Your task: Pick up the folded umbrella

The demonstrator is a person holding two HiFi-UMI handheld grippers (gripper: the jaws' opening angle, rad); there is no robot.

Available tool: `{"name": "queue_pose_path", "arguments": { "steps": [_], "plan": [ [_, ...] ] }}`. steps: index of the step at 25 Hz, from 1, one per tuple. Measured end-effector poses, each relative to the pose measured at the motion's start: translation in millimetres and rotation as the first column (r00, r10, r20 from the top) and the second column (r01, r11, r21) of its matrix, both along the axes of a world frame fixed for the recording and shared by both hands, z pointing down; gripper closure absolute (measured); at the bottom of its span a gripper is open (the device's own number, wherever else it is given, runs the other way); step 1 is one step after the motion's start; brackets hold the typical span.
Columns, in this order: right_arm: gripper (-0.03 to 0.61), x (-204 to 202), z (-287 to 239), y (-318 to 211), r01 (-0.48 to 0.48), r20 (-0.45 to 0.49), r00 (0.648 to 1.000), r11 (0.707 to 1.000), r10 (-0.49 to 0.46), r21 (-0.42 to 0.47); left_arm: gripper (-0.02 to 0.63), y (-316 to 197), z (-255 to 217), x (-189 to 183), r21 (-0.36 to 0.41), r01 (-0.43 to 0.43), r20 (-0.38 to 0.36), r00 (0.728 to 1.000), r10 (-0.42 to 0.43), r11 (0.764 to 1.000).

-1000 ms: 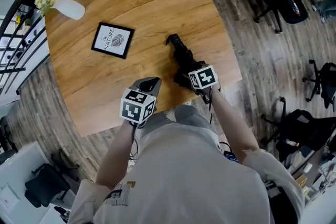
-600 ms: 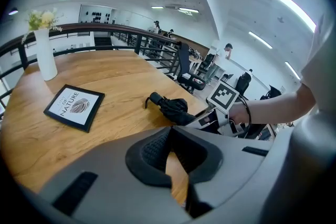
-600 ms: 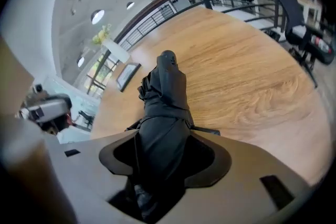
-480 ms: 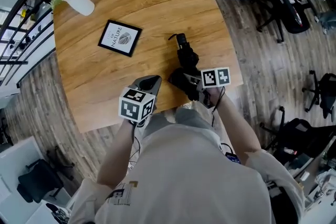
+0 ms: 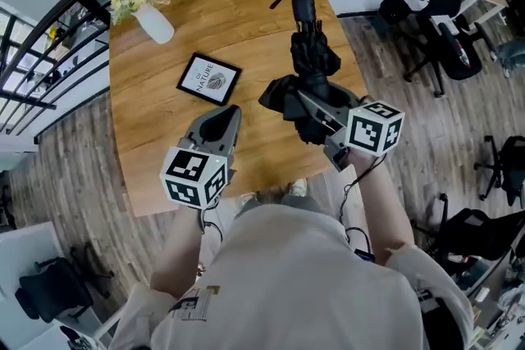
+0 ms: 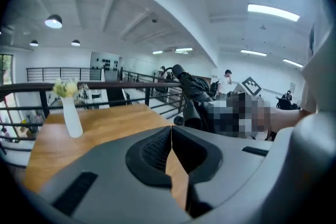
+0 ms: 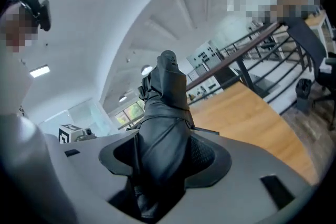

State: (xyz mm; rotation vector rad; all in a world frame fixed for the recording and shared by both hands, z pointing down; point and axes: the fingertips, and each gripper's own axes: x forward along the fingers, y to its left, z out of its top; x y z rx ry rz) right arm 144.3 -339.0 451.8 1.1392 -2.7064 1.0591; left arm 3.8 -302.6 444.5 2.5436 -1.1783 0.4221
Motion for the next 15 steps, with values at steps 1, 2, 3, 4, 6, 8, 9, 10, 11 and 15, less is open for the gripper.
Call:
{"name": "queue_pose_path", "arguments": {
  "steps": [1,2,3,4,6,8,9,10,11,15],
  "plan": [
    [0.318,0,-27,-1,-0.009,0.006,1.0,0.998,0.008,0.059,0.594,-2,-23,-3,0.057,0.006,-0.005,1.0,-0.005,0.998],
    [0.318,-1,-53,-2,-0.019,0.008,1.0,0.993,0.018,0.118,0.594,-3,-45,-6,0.111,0.01,-0.007,1.0,-0.009,0.994],
    [0.318,-2,-78,-1,-0.029,0.004,1.0,0.984,0.028,0.177,0.594,-3,-66,-9,0.162,0.013,-0.006,1.0,-0.012,0.987],
    [0.316,-3,-101,1,-0.04,-0.003,0.999,0.971,0.042,0.236,0.594,-2,-85,-12,0.211,0.016,-0.002,1.0,-0.016,0.977],
    [0.316,-6,-142,6,-0.065,-0.022,0.997,0.935,0.077,0.35,0.594,0,-119,-19,0.301,0.019,0.011,1.0,-0.023,0.953],
    [0.314,-10,-175,16,-0.087,-0.041,0.992,0.887,0.119,0.454,0.594,5,-147,-25,0.38,0.019,0.032,0.999,-0.034,0.925],
    [0.314,-11,-189,23,-0.096,-0.049,0.989,0.862,0.138,0.498,0.594,9,-160,-29,0.416,0.021,0.043,0.998,-0.043,0.909],
    [0.314,-13,-202,29,-0.102,-0.053,0.987,0.838,0.154,0.537,0.594,12,-171,-32,0.448,0.024,0.052,0.997,-0.053,0.894],
    [0.314,-15,-213,35,-0.107,-0.055,0.984,0.815,0.168,0.569,0.594,16,-181,-35,0.475,0.029,0.058,0.996,-0.064,0.88],
    [0.313,-20,-241,53,-0.118,-0.06,0.976,0.744,0.208,0.657,0.594,28,-205,-45,0.523,0.049,0.059,0.994,-0.093,0.851]
  ]
}}
